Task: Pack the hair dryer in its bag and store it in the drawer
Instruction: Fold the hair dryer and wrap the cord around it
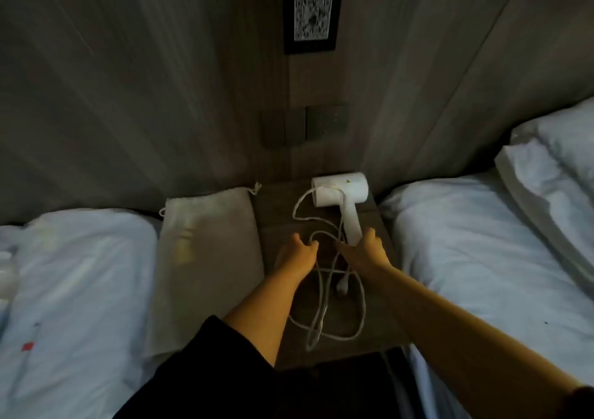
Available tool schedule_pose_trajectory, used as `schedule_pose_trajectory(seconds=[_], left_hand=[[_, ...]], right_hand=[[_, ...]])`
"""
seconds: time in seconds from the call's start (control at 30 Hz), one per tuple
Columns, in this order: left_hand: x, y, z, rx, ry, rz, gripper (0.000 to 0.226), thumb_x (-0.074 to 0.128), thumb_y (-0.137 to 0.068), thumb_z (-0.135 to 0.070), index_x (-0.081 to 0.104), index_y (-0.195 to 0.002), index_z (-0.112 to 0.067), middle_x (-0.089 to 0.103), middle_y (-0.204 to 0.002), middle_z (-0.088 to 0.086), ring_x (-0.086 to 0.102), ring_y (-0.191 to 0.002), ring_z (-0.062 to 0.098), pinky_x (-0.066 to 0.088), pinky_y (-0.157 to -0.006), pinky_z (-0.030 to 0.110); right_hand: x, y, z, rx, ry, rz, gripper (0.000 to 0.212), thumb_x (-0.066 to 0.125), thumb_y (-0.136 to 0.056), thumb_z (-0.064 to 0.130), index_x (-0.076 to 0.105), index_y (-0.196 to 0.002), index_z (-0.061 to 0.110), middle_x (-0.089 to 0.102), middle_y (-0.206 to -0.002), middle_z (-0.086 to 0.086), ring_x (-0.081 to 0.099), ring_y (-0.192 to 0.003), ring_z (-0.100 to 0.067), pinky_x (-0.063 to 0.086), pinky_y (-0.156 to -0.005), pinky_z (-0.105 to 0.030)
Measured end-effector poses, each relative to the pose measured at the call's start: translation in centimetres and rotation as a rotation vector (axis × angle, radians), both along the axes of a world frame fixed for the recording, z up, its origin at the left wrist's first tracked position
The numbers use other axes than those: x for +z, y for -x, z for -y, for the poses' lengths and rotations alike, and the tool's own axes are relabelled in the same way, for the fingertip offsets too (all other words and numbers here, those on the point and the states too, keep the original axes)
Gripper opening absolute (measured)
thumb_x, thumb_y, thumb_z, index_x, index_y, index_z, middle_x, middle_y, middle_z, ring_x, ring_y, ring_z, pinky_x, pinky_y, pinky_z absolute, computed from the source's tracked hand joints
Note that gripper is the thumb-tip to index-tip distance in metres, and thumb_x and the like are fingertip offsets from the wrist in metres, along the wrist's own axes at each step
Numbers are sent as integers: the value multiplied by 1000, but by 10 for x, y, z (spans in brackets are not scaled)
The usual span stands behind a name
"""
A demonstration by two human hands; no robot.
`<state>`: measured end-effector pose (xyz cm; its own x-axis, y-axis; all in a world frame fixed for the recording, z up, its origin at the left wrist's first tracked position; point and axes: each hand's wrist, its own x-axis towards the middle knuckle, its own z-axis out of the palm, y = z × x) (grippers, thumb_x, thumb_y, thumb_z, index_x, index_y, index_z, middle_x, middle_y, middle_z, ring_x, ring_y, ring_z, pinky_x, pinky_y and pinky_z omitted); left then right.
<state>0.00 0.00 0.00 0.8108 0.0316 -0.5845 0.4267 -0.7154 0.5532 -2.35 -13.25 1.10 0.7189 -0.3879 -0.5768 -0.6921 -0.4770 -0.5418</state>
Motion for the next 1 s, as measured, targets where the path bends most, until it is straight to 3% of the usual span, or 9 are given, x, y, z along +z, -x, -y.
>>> schedule_pose_trajectory(seconds=[0.13, 0.23, 0.33, 0.5, 0.7, 0.83, 0.93, 1.0], left_hand=[[-46, -13, 6, -28, 5, 77, 49, 48, -92, -41, 51, -131, -11, 53, -133, 14, 51, -121, 31, 42, -100, 39], [-73, -14, 5, -53, 38, 256, 41, 46, -93, -40, 62, -118, -11, 64, -117, 14, 58, -110, 31, 46, -94, 39], [-84, -10, 1, -93, 41, 471, 37, 41, -95, -38, 67, -104, -13, 71, -97, 14, 65, -96, 30, 50, -86, 38], [-85, 5, 8, -182, -39, 741, 40, 37, -97, -39, 65, -104, -11, 69, -103, 14, 62, -99, 31, 46, -83, 35], [-87, 33, 9, -230, 59, 761, 34, 46, -92, -40, 64, -98, -12, 69, -96, 10, 62, -93, 28, 48, -81, 35], [-77, 81, 10, -209, 187, 719, 27, 55, -90, -34, 61, -90, -8, 62, -84, 8, 58, -79, 23, 39, -65, 27], [-62, 131, 12, -177, 368, 671, 20, 58, -90, -24, 62, -93, -5, 56, -71, 2, 55, -62, 13, 45, -50, 21], [-54, 159, 9, -156, 481, 633, 15, 60, -89, -24, 62, -89, -9, 57, -69, 0, 57, -58, 10, 50, -51, 18]], right_hand=[[-41, -21, -1, 43, 137, 41, 91, 70, -72, 45, 23, -142, 10, 33, -145, -16, 35, -132, -35, 37, -106, -48], [-60, -30, 2, 35, 235, 75, 70, 71, -74, 33, 37, -132, 12, 49, -133, -13, 49, -121, -33, 47, -95, -43], [-68, -31, 7, 63, 337, 150, 50, 66, -79, 28, 49, -122, 8, 58, -124, -15, 56, -114, -31, 47, -89, -38], [-71, -29, 15, 74, 380, 282, 44, 68, -78, 24, 56, -116, 6, 63, -115, -15, 62, -104, -30, 52, -84, -38], [-69, -1, 21, 64, 309, 368, 37, 67, -75, 20, 58, -107, 4, 64, -106, -16, 63, -96, -32, 51, -74, -34], [-69, 56, 28, -21, 126, 461, 48, 72, -67, 16, 54, -110, 2, 57, -90, -11, 58, -81, -28, 48, -67, -32], [-62, 109, 32, -48, 28, 486, 37, 71, -69, 9, 57, -102, -1, 55, -73, -8, 54, -61, -21, 41, -50, -25], [-54, 139, 34, -86, -10, 511, 31, 70, -65, 3, 60, -94, -4, 56, -65, -9, 55, -49, -19, 37, -38, -22]])
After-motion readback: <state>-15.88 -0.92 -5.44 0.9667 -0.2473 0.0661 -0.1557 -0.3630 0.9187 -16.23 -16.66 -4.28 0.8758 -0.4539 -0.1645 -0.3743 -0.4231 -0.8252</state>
